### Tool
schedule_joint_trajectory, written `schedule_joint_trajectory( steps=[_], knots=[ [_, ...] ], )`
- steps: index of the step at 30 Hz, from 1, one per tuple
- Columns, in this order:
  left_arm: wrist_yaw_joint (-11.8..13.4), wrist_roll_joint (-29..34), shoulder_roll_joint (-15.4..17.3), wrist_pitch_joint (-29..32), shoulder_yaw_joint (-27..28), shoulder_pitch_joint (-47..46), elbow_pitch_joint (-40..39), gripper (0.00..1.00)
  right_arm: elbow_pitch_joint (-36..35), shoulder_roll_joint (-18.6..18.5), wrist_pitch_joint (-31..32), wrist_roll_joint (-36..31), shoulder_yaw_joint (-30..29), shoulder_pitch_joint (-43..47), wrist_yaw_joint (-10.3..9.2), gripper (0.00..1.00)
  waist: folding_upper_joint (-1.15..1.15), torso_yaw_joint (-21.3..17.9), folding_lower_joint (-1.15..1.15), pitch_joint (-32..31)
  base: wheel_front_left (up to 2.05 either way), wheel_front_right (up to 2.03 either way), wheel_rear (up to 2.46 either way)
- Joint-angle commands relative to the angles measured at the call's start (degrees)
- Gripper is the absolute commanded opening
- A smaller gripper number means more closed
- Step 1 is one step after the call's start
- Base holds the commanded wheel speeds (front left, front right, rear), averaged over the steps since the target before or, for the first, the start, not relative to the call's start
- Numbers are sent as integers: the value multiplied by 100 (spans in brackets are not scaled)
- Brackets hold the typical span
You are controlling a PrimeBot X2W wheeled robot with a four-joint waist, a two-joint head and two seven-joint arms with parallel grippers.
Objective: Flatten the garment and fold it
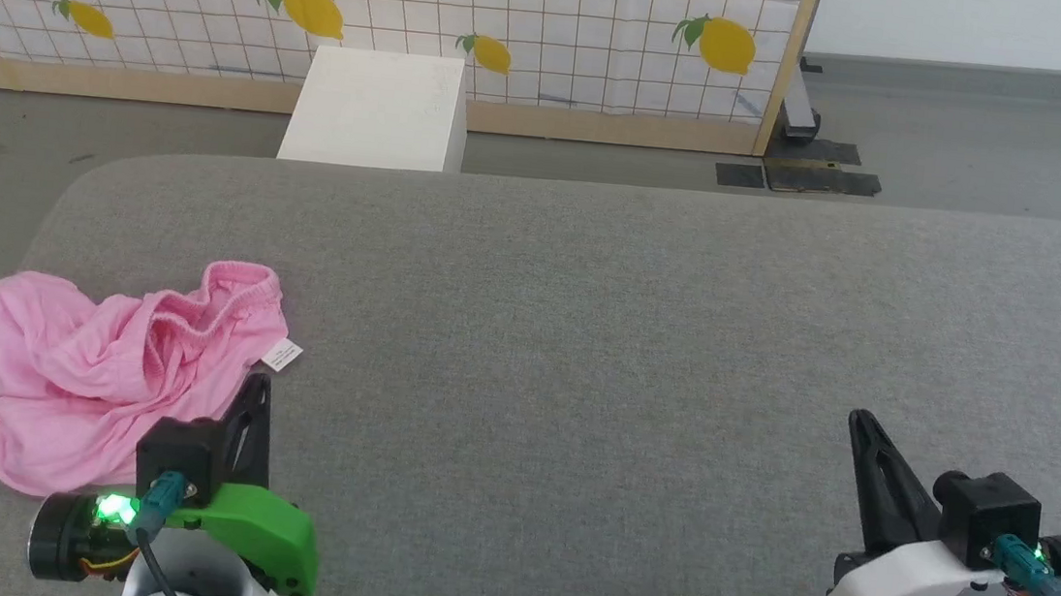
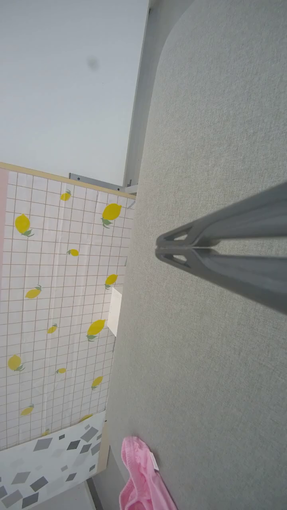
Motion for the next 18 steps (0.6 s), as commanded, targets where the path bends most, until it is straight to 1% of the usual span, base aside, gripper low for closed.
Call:
schedule_joint_trajectory(
  steps=[1,4,5,6,7,8,18],
  knots=[
    [-6,74,-23,7,14,-49,-16,0,10,17,-41,-35,7,-105,-10,0,44,0,0,0,0,0,0],
    [-6,74,-23,7,14,-49,-16,0,10,17,-41,-35,7,-105,-10,0,44,0,0,0,0,0,0],
    [0,-1,0,0,-1,0,0,0,0,0,0,0,-1,0,0,0,0,0,0,0,0,0,0],
    [0,-10,0,-2,-4,0,1,100,0,-2,6,3,-2,2,0,100,0,0,0,0,0,0,0],
    [-1,-22,0,-3,-9,-1,3,0,1,-2,7,4,-3,3,0,0,0,0,0,0,0,0,0],
    [-2,-33,0,-5,-14,-2,4,100,2,-3,5,5,-4,3,0,100,0,0,0,1,0,0,0],
    [-22,-154,-2,-126,-132,-85,153,100,87,-2,-109,113,-41,8,-1,100,4,-5,0,-3,0,0,0]
  ],
)
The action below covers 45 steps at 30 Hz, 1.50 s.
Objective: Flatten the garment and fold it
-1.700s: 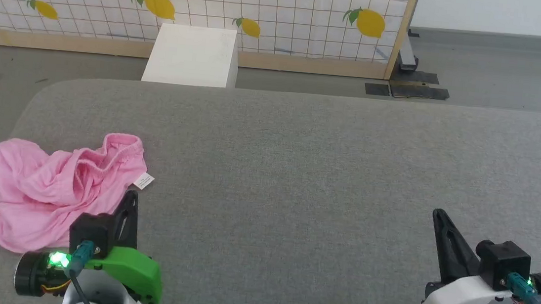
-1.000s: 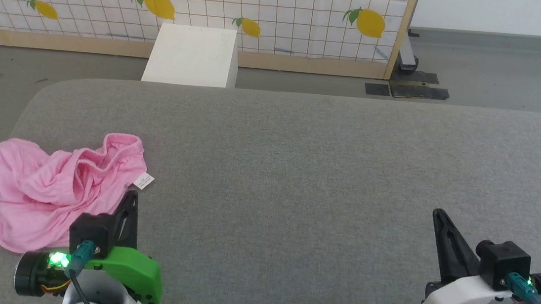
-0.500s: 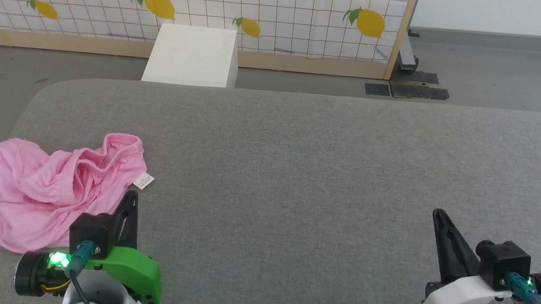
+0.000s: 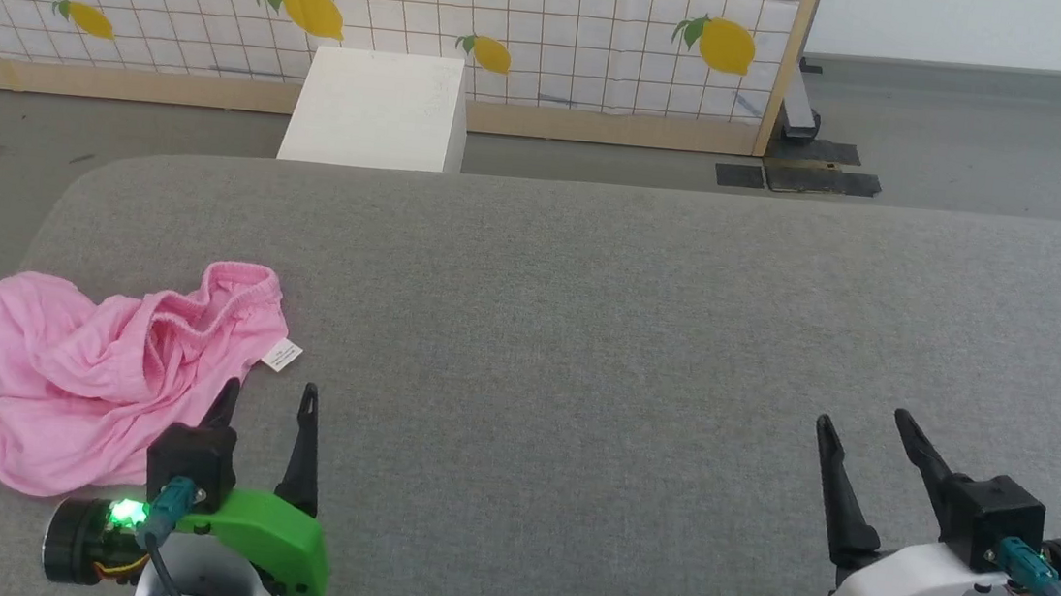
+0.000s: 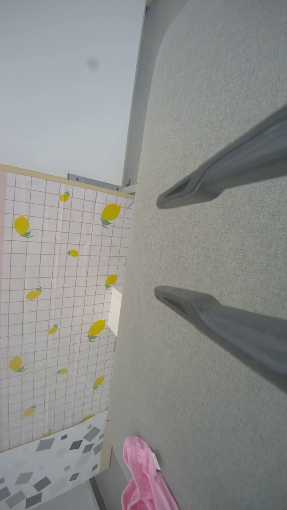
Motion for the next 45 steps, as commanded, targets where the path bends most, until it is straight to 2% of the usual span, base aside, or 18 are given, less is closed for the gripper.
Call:
schedule_joint_trajectory(
  steps=[1,25,32,45],
  knots=[
    [-24,-59,-2,-60,-39,-90,42,100,40,2,-76,64,-21,4,-1,100,4,0,0,0,0,0,0],
    [-92,-321,-6,-341,-248,-255,138,100,32,6,-259,296,-134,24,-3,100,12,130,0,-10,0,0,0],
    [-101,-383,-8,-422,-255,-325,175,100,-44,7,-266,271,-161,48,-3,100,14,384,0,17,0,0,0],
    [-119,-481,-10,-576,-57,-340,250,100,-235,9,-226,160,-38,68,-4,100,19,1136,0,33,0,0,0]
  ],
)
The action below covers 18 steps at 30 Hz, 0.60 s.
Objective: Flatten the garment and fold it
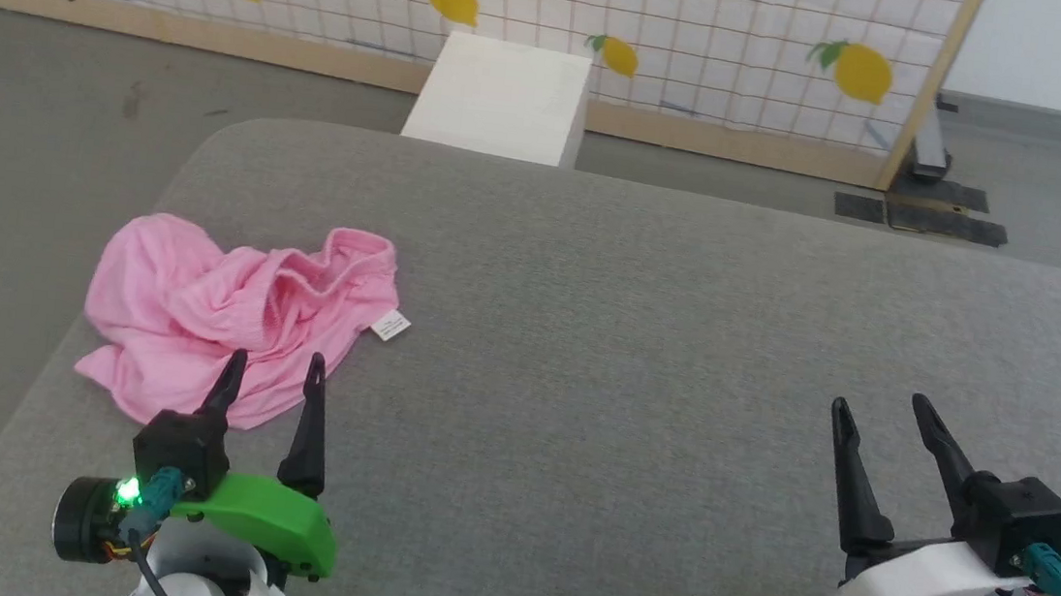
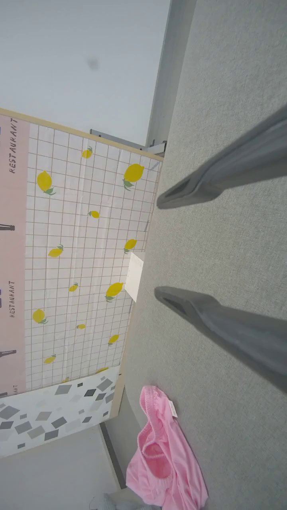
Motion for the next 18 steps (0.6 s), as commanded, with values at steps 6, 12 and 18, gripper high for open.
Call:
schedule_joint_trajectory(
  steps=[6,12,18],
  knots=[
    [-56,-107,-10,-114,129,-73,66,100,-90,10,13,-82,101,47,-5,100,21,557,0,28,0,0,0],
    [-60,-217,-11,-184,223,-54,97,100,-104,11,-3,-109,172,31,-5,100,23,908,0,42,0,0,0],
    [-50,-327,-12,-257,287,-14,110,100,-129,12,5,-179,198,25,-6,100,25,1212,0,68,0,0,0]
  ],
)
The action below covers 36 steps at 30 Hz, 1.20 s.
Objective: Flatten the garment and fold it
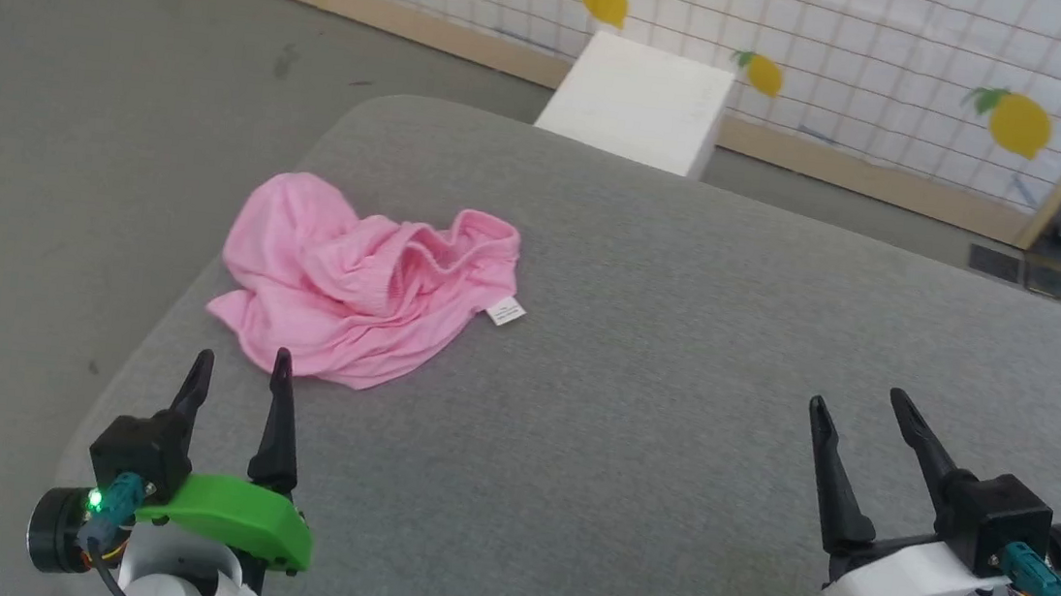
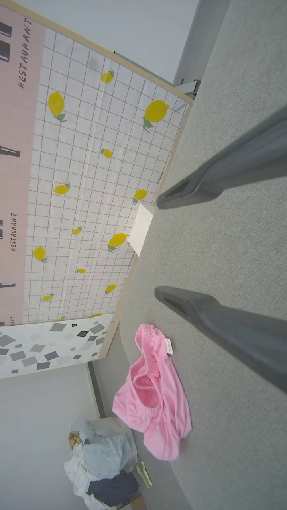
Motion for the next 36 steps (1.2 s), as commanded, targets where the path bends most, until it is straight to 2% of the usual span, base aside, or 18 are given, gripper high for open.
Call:
schedule_joint_trajectory(
  steps=[1,12,17,23,28,31,36],
  knots=[
    [-34,-45,-13,-61,16,-15,23,100,-43,10,-2,-39,13,23,-6,100,25,188,0,30,0,0,0],
    [-11,-205,-16,-215,94,-166,70,100,-151,12,-8,-32,142,-22,-7,100,30,497,0,202,0,0,0],
    [7,-301,-16,-272,106,-405,56,100,-201,13,17,-41,196,-97,-7,100,32,512,0,354,0,0,0],
    [-83,-362,-18,-342,139,-1104,83,100,-292,14,102,-133,253,-256,-8,100,34,501,0,689,0,0,0],
    [-233,-375,-2,-402,187,-2092,198,100,-394,15,190,-259,292,-406,-8,100,36,488,0,1037,0,0,0],
    [-367,-410,164,-409,104,-2731,650,100,-480,0,244,-325,323,-521,-8,100,37,447,0,1286,0,0,0],
    [-533,-599,716,202,-270,-3884,1896,100,-578,-82,338,-365,362,-749,-9,100,38,296,0,1739,0,0,0]
  ],
)
